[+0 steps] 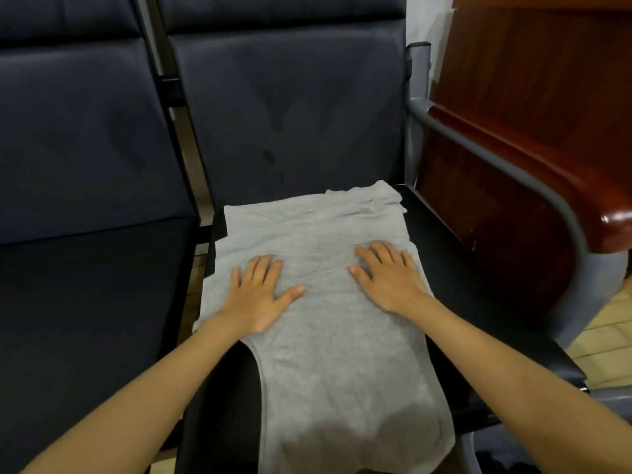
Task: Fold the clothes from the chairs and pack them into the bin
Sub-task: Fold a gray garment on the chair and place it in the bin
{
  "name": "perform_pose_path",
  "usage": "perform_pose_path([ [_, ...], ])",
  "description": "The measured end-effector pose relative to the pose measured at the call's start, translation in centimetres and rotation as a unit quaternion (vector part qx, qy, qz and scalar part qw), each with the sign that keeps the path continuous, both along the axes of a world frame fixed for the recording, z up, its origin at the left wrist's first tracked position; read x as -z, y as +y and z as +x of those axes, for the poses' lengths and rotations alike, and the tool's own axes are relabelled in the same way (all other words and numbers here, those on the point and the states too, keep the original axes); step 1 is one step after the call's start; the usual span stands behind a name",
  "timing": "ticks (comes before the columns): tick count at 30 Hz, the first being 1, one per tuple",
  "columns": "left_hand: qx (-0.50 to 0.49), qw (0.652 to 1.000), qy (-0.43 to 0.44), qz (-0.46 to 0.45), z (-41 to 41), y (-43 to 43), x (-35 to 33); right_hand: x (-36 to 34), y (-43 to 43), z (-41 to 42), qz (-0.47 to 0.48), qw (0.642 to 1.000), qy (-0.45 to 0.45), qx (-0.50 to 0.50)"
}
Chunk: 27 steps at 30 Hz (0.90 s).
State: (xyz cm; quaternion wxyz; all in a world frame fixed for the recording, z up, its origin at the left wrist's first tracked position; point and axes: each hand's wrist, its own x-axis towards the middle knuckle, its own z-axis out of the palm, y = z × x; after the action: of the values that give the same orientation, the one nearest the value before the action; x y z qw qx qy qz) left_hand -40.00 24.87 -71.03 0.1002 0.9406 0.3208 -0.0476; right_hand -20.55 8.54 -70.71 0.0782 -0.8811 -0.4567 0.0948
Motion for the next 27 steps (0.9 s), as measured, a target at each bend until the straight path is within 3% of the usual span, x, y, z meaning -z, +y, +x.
perform_pose_path([
  [5, 0.021, 0.997, -0.071, 0.033, 2.5, 4.9, 0.7, 0.4, 3.4, 4.7, 0.078, 0.995, -0.039, -0.043],
  [7, 0.007, 0.987, -0.099, 0.127, 3.8, 6.1, 0.7, 0.3, 5.0, 6.2, 0.082, 0.994, -0.052, -0.040],
  [9, 0.008, 0.972, -0.074, 0.225, 4.9, 6.0, -0.1, 0.0, 6.3, 6.5, 0.089, 0.993, -0.064, -0.037],
  [11, 0.021, 0.975, -0.062, 0.213, 6.0, 5.3, -1.1, -0.3, 6.9, 5.9, 0.160, 0.984, -0.077, -0.030],
  [13, 0.028, 0.982, -0.053, 0.176, 6.5, 4.2, -1.7, -0.7, 6.2, 4.8, 0.246, 0.963, -0.100, 0.042],
  [15, 0.037, 0.983, -0.087, 0.156, 6.0, 2.6, -2.1, -1.1, 4.4, 4.6, 0.239, 0.950, -0.105, 0.171],
  [17, 0.065, 0.977, -0.160, 0.122, 4.7, 0.3, -2.5, -1.6, 2.1, 5.0, 0.147, 0.952, -0.030, 0.266],
  [19, 0.104, 0.972, -0.196, 0.071, 3.2, -2.3, -2.6, -2.0, 0.2, 4.9, 0.087, 0.953, 0.062, 0.284],
  [21, 0.109, 0.981, -0.157, -0.004, 2.0, -4.6, -2.0, -2.1, -0.5, 4.4, 0.091, 0.957, 0.093, 0.259],
  [23, 0.102, 0.993, -0.062, -0.013, 1.3, -5.9, -0.6, -2.4, -0.5, 3.6, 0.120, 0.955, 0.133, 0.235],
  [25, 0.103, 0.995, -0.016, -0.005, 1.0, -6.3, 0.1, -3.0, -0.3, 3.2, 0.208, 0.922, 0.234, 0.230],
  [27, 0.108, 0.994, -0.004, -0.009, 0.8, -6.5, 0.1, -4.4, -0.3, 3.3, 0.310, 0.838, 0.367, 0.258],
])
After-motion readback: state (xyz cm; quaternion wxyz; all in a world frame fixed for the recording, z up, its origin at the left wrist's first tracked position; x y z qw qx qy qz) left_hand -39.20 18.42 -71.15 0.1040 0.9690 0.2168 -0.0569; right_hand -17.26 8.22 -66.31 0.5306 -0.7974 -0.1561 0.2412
